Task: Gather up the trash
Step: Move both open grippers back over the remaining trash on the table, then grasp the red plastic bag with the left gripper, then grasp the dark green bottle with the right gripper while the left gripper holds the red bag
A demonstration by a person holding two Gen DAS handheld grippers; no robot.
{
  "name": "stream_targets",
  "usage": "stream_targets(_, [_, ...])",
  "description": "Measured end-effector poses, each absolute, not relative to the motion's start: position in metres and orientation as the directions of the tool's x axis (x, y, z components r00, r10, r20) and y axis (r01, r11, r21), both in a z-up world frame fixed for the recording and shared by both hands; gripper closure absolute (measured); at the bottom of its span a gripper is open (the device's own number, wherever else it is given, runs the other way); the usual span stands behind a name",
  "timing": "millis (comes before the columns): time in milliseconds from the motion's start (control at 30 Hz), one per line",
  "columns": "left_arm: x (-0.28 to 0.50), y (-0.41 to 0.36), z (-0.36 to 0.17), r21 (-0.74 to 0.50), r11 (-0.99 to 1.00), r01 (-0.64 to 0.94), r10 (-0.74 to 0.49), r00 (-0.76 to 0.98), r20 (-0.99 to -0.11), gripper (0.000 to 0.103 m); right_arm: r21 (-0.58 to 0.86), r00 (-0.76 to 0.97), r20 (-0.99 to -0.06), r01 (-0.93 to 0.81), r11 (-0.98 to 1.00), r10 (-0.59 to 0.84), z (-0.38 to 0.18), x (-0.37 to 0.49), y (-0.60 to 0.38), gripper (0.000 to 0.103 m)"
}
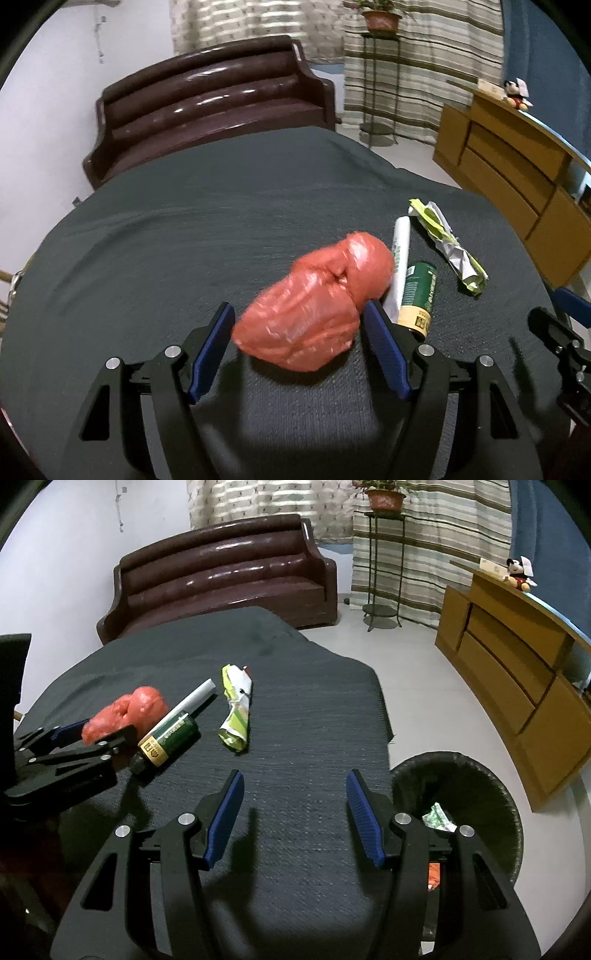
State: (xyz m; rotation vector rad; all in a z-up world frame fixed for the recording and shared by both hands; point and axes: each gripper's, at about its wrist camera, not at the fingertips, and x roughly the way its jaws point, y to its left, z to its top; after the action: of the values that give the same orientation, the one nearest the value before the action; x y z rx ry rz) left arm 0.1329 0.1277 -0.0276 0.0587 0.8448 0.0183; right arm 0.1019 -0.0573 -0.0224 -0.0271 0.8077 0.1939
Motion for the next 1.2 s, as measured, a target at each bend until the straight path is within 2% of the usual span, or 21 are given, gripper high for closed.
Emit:
stream_targets(67, [0.135, 0.128, -0.029, 0.053, 0.998, 0.029, 0.021, 0.660, -0.751, 0.034, 0.050, 0.669, -0.725, -0.187, 0.981, 0.164, -0.026, 0.102, -0.055, 0.047])
stream_targets(133, [0.136, 0.126, -0.030, 0.050, 0.998, 0.046, 0.008, 0.654, -0.756, 0.040, 0.049, 0.665, -0.729, -0.189, 0.981, 0.165, -0.028, 0.103, -0.053, 0.047])
stream_targets(200, [0.136, 0.125, -0.032, 0.047, 0.997, 0.065, -0.006, 0.646, -0.763, 0.058, 0.048, 0.660, -0.733, -0.191, 0.980, 0.165, -0.030, 0.105, -0.052, 0.047])
stream_targets(300, [0.134, 0.125, -0.033, 0.043, 0.995, 0.087, -0.023, 0.639, -0.768, 0.069, 0.050, 0.654, -0.738, -0.193, 0.980, 0.166, -0.031, 0.107, -0.050, 0.047])
stream_targets(433, [0.131, 0.125, -0.032, 0.039, 0.995, 0.092, -0.029, 0.640, -0.767, 0.075, 0.049, 0.653, -0.739, -0.193, 0.980, 0.166, -0.030, 0.110, -0.050, 0.047])
stream_targets(767, [0.113, 0.146, -0.028, 0.001, 1.000, -0.001, 0.001, 0.642, -0.767, 0.078, 0.051, 0.654, -0.734, -0.213, 0.976, 0.181, -0.028, 0.110, -0.041, 0.047])
stream_targets(1200, [0.092, 0.199, -0.025, -0.020, 0.988, -0.150, 0.081, 0.637, -0.767, 0.079, 0.060, 0.620, -0.743, -0.311, 0.948, 0.251, -0.027, 0.110, 0.018, 0.046])
